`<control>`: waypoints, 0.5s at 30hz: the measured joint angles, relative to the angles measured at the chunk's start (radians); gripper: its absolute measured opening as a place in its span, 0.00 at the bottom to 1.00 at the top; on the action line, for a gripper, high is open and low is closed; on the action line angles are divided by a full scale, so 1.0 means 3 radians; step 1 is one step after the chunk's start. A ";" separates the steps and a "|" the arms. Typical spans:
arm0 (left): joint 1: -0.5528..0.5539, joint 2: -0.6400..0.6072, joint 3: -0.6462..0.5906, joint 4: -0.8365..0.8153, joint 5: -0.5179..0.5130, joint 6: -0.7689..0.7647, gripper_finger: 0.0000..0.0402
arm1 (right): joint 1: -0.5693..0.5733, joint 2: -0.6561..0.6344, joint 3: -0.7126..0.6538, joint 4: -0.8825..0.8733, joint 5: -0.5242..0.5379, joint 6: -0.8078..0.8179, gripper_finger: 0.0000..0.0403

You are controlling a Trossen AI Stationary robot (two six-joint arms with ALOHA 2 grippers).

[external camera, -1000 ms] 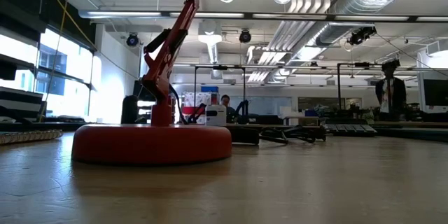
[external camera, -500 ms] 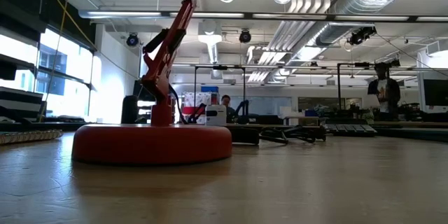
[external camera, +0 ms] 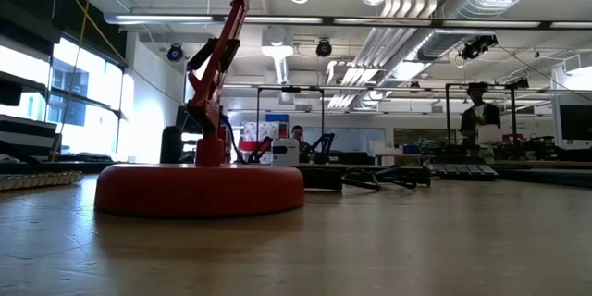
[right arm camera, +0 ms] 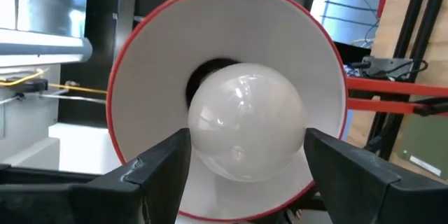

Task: Screw lightbulb
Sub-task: Insert the white lightbulb into the red lamp

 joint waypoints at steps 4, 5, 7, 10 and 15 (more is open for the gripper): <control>-0.0015 0.0016 0.0000 0.0016 -0.0001 -0.0124 0.00 | 0.0001 0.0000 0.0000 0.0008 0.0048 -0.0032 0.67; -0.0023 0.0026 0.0000 0.0025 -0.0001 -0.0147 0.00 | 0.0001 0.0000 0.0000 0.0011 0.0048 -0.0031 0.67; -0.0065 0.0047 0.0000 0.0024 0.0000 -0.0146 0.00 | 0.0001 0.0000 0.0000 0.0011 0.0048 -0.0027 0.67; -0.0097 0.0057 0.0000 0.0020 -0.0016 -0.0126 0.00 | 0.0001 0.0000 -0.0001 0.0014 0.0056 -0.0023 0.67; -0.0097 0.0052 0.0000 0.0027 -0.0018 -0.0069 0.00 | 0.0001 0.0000 -0.0001 0.0009 0.0163 0.0048 0.67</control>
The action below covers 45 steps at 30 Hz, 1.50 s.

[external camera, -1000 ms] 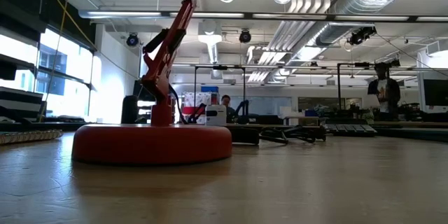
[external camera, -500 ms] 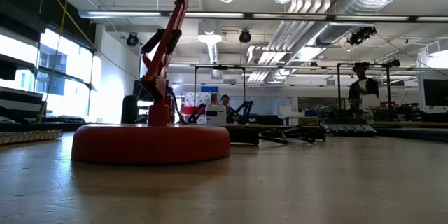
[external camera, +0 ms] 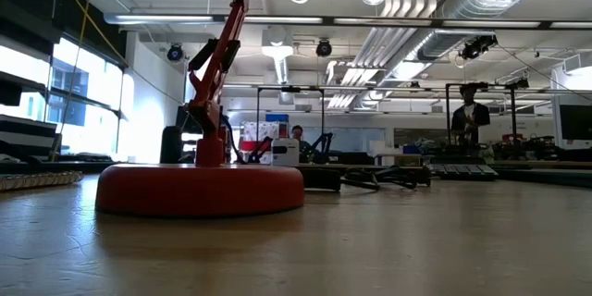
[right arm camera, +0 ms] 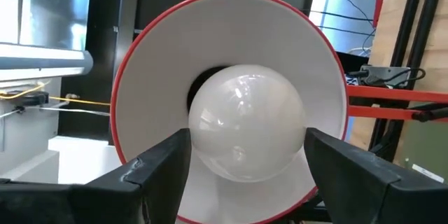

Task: Screw lightbulb
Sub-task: Insert the white lightbulb into the red lamp

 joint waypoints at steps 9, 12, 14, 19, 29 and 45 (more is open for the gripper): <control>0.0000 0.0000 0.0000 0.0000 -0.0017 -0.0015 0.00 | 0.0009 0.0032 0.0000 0.0022 0.0148 -0.0013 0.60; 0.0001 0.0000 0.0000 -0.0001 -0.0019 -0.0015 0.00 | 0.0009 0.0032 0.0000 0.0020 0.0174 -0.0081 0.53; 0.0001 -0.0001 0.0000 -0.0001 -0.0018 -0.0016 0.00 | 0.0009 0.0031 0.0000 0.0035 0.0184 -0.0102 0.48; 0.0001 -0.0001 0.0000 -0.0001 -0.0015 -0.0015 0.00 | 0.0009 0.0031 0.0000 0.0047 0.0181 -0.0168 0.39; 0.0001 0.0000 0.0000 -0.0001 -0.0004 -0.0015 0.00 | 0.0009 -0.0032 -0.0001 -0.0046 0.0106 -0.0653 0.37; 0.0000 0.0001 0.0000 -0.0002 -0.0020 -0.0015 0.00 | -0.0244 -0.0254 -0.0005 -0.0538 -0.0514 -0.0366 0.74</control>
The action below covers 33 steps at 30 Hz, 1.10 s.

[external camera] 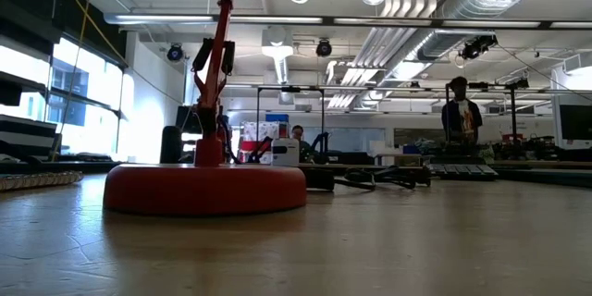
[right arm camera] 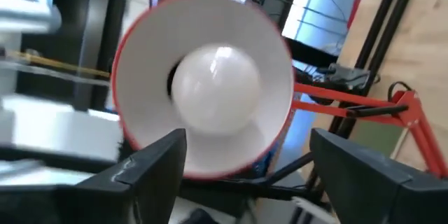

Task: Screw lightbulb
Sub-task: Insert the white lightbulb into the red lamp

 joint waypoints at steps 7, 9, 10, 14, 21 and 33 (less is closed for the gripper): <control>-0.0061 -0.0001 0.0000 0.0003 -0.0010 -0.0029 0.00 | -0.0487 0.0085 0.0001 0.0057 -0.0854 0.0166 0.75; -0.0085 -0.0001 0.0000 0.0003 -0.0015 -0.0053 0.00 | -0.0597 0.0113 0.0001 0.0102 -0.1069 0.0082 0.75; -0.0090 -0.0001 0.0000 0.0003 -0.0015 -0.0063 0.00 | -0.0648 0.0124 0.0001 0.0158 -0.1172 0.0038 0.75; -0.0102 -0.0001 0.0000 0.0002 -0.0021 -0.0064 0.00 | -0.0775 0.0128 0.0003 0.0400 -0.1469 -0.0030 0.75; -0.0109 -0.0001 0.0000 0.0004 -0.0031 -0.0067 0.00 | -0.0797 0.0164 0.0005 0.0433 -0.1758 -0.0074 0.75; -0.0109 -0.0001 0.0000 0.0005 -0.0084 -0.0098 0.00 | -0.0836 0.0381 0.0005 0.0759 -0.1938 -0.0058 0.75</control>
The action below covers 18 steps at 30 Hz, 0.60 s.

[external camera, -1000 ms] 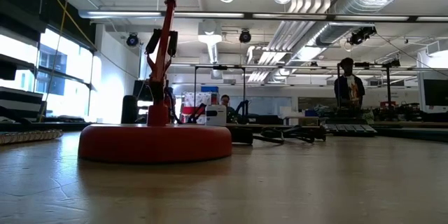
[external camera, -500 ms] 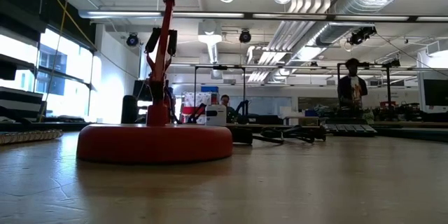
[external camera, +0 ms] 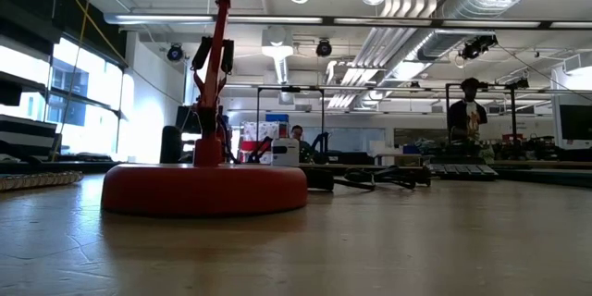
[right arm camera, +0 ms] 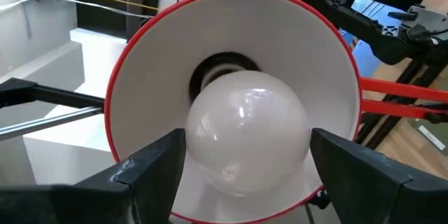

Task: Screw lightbulb
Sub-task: Insert the white lightbulb into the red lamp

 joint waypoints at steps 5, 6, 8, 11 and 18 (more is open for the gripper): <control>0.0000 0.0000 0.0000 -0.0001 -0.0006 0.0001 0.00 | 0.0000 0.0033 0.0000 0.0065 0.0039 -0.0019 0.75; 0.0000 0.0000 0.0000 0.0000 -0.0008 0.0000 0.00 | 0.0000 0.0035 0.0000 0.0066 0.0042 -0.0022 0.75; 0.0000 -0.0001 0.0000 0.0000 -0.0015 0.0001 0.00 | 0.0000 0.0036 0.0000 0.0068 0.0050 -0.0105 0.75; 0.0000 -0.0001 0.0000 -0.0001 -0.0010 -0.0020 0.00 | -0.0005 0.0036 0.0000 0.0069 0.0059 -0.0300 0.75; 0.0000 -0.0001 0.0000 -0.0001 -0.0014 -0.0087 0.00 | -0.0006 0.0036 0.0000 0.0068 0.0053 -0.0440 0.66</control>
